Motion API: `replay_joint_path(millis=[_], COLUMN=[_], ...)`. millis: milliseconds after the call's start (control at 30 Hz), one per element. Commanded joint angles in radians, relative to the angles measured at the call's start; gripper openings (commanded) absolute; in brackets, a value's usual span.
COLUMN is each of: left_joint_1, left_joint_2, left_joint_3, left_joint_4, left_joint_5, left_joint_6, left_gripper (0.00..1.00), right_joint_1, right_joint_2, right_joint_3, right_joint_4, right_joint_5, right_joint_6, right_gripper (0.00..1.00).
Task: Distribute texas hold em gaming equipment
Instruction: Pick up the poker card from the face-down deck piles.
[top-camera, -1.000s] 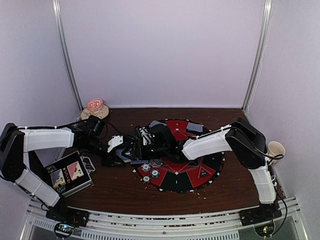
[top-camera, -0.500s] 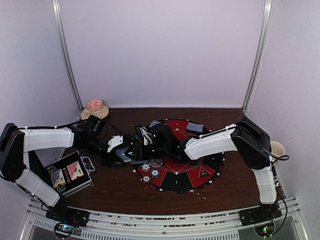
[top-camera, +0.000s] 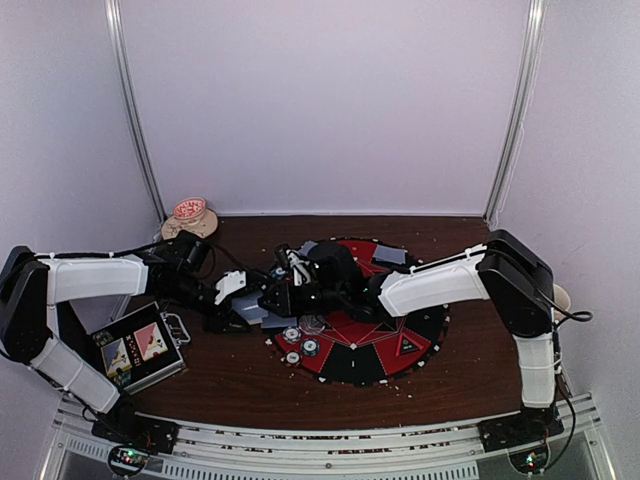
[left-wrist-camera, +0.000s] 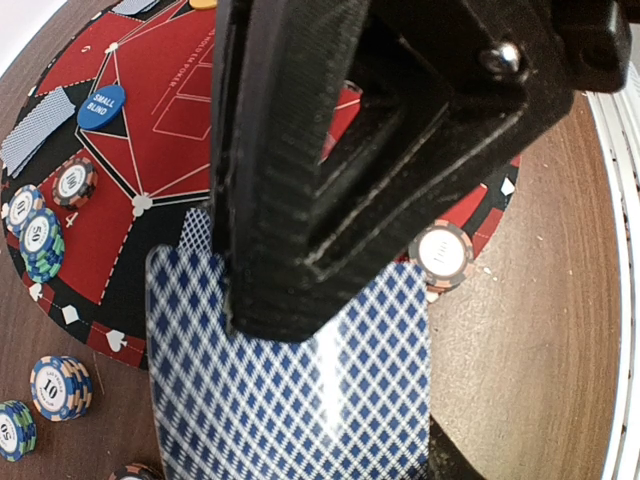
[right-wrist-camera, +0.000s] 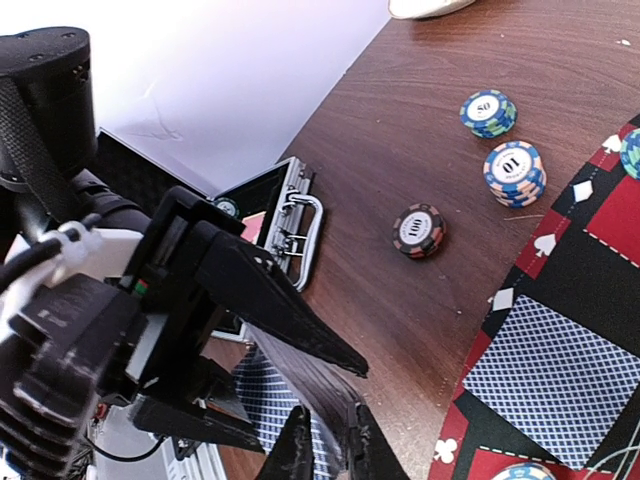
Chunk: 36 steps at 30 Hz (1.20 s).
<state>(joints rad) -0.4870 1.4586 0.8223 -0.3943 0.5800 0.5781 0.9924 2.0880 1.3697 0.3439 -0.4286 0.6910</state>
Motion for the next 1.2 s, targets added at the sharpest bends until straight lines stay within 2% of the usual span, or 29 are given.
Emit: replay_joint_path(millis=[0,67,167,400,867,1000,1167], left_joint_1=[0.001,0.001,0.002,0.001,0.002,0.001,0.002], left_joint_2=[-0.011,-0.009,-0.01,-0.014,-0.014,-0.014,-0.015], left_joint_3=[0.0,0.0,-0.002,-0.002,-0.002,-0.002,-0.002], left_joint_4=[0.014,0.014,0.012,0.014,0.012,0.014,0.013], left_joint_5=[0.023,0.021,0.021,0.02,0.018,0.019,0.018], left_joint_6=[0.009,0.009,0.009,0.009,0.01,0.01,0.01], left_gripper=[0.45,0.45,0.45,0.45,0.45,0.45,0.45], right_joint_1=[-0.004,-0.004,-0.004,-0.023,-0.145,-0.164,-0.165], right_joint_2=[-0.01,-0.009,-0.013,-0.076,-0.278,-0.265,-0.143], right_joint_3=[-0.005,-0.004,-0.01,-0.072,-0.342,-0.348,-0.241], right_joint_4=[0.063,0.07,0.078,0.101,0.282,0.275,0.235], right_joint_5=[-0.054,-0.065,-0.071,-0.062,-0.084,-0.073,-0.086], right_joint_6=[0.025,0.029,0.03,0.033,0.094,0.094,0.098], right_gripper=[0.14,0.12,0.0,0.0,0.0,0.0,0.0])
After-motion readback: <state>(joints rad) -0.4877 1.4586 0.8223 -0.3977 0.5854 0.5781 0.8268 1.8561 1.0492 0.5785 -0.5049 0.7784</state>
